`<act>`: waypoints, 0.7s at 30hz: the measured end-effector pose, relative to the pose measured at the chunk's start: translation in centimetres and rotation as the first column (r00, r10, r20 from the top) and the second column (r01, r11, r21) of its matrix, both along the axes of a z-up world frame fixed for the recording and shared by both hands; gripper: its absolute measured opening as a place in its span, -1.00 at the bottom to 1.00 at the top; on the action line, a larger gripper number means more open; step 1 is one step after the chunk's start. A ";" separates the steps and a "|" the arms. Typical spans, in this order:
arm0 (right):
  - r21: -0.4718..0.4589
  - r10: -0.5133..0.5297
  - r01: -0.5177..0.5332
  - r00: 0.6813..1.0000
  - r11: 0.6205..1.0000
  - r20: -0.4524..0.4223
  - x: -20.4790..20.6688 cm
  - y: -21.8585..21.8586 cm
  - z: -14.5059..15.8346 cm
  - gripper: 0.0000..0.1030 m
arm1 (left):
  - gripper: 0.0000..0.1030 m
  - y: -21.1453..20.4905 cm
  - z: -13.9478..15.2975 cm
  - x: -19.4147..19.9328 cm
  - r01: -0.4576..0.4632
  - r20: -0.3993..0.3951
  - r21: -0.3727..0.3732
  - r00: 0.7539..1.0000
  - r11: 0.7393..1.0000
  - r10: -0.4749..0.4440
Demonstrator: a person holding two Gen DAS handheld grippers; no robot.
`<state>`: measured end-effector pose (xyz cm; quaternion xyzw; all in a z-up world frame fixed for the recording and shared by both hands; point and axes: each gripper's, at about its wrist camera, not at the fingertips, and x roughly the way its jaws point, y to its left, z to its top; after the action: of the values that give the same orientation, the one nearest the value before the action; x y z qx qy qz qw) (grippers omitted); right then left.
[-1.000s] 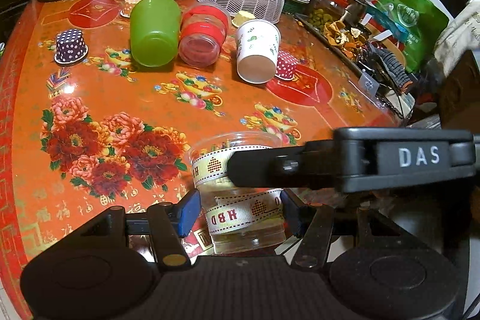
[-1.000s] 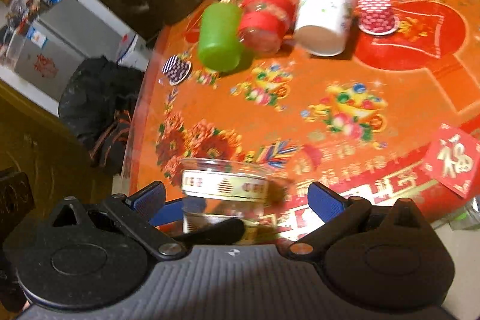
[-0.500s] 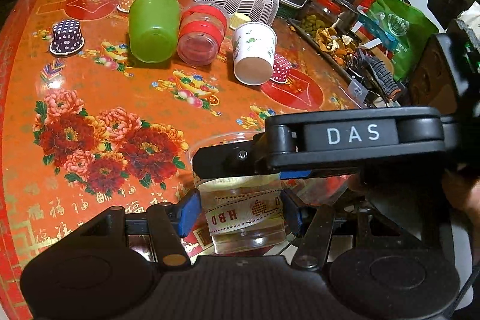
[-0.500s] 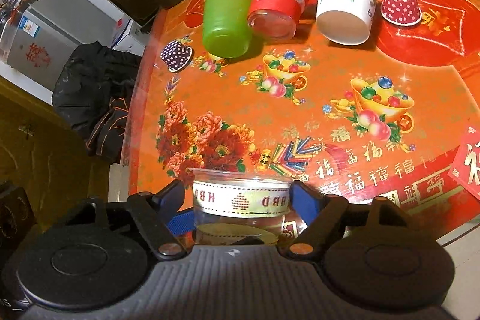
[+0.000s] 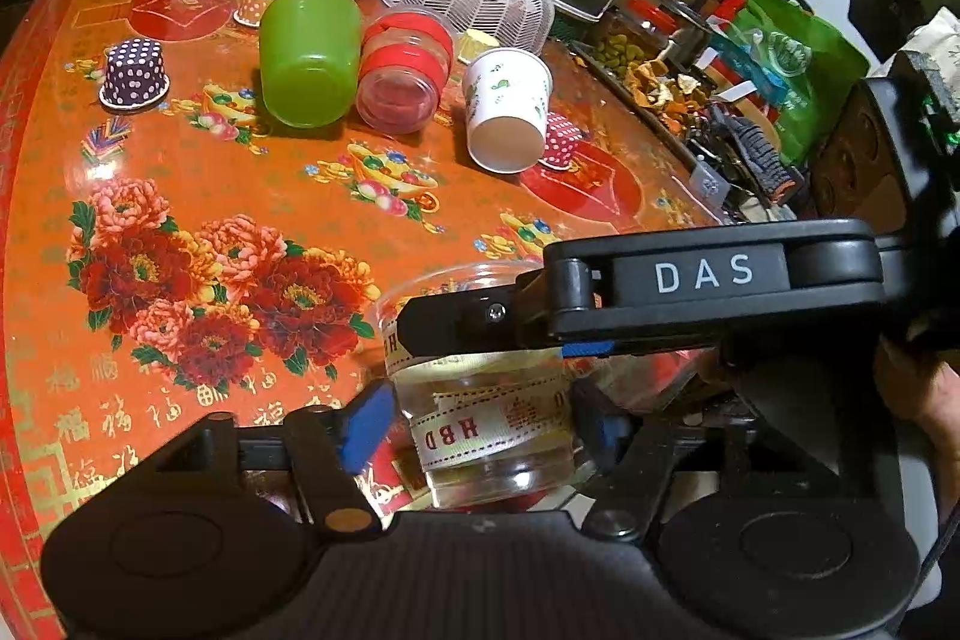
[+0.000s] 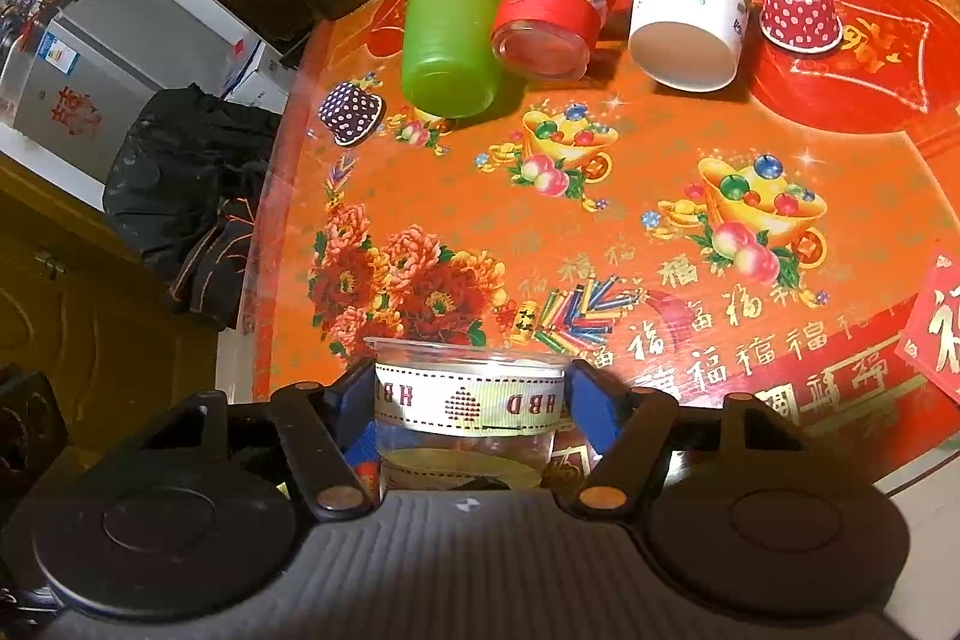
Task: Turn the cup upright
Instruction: 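Open the left tool while the right tool rotates the jar upright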
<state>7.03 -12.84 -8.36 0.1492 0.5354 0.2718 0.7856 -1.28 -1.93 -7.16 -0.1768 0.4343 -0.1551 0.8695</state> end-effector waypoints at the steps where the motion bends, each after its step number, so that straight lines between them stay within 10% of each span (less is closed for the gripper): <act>1: -0.004 -0.001 0.001 1.000 1.000 0.003 0.0 0.0 0.0 0.32 | 0.61 0.2 -0.1 -0.2 0.002 0.003 -0.010 1.000 1.000 -0.002; 11: 0.005 -0.008 0.008 1.000 1.000 0.027 -0.3 -0.1 0.2 0.32 | 0.70 5.9 0.5 -4.9 -0.118 0.117 -0.050 0.985 0.992 0.123; 15: -0.019 -0.026 0.032 0.967 0.999 0.253 -2.8 0.0 2.4 0.31 | 0.70 8.4 1.0 -6.2 -0.188 0.167 -0.081 0.966 0.979 0.199; 18: -0.011 -0.059 0.074 0.864 0.997 0.499 -6.1 -0.1 4.3 0.31 | 0.70 9.1 1.4 -6.9 -0.209 0.212 -0.078 0.952 0.975 0.221; 21: -0.021 -0.065 0.131 0.617 0.991 0.784 -10.4 0.2 5.1 0.32 | 0.70 9.0 1.8 -7.2 -0.206 0.259 -0.077 0.941 0.976 0.219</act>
<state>-3.41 -12.65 -3.23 0.0153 0.1423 0.2457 0.9587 -8.45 7.07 -5.33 -0.2213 0.2881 -0.0933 0.9270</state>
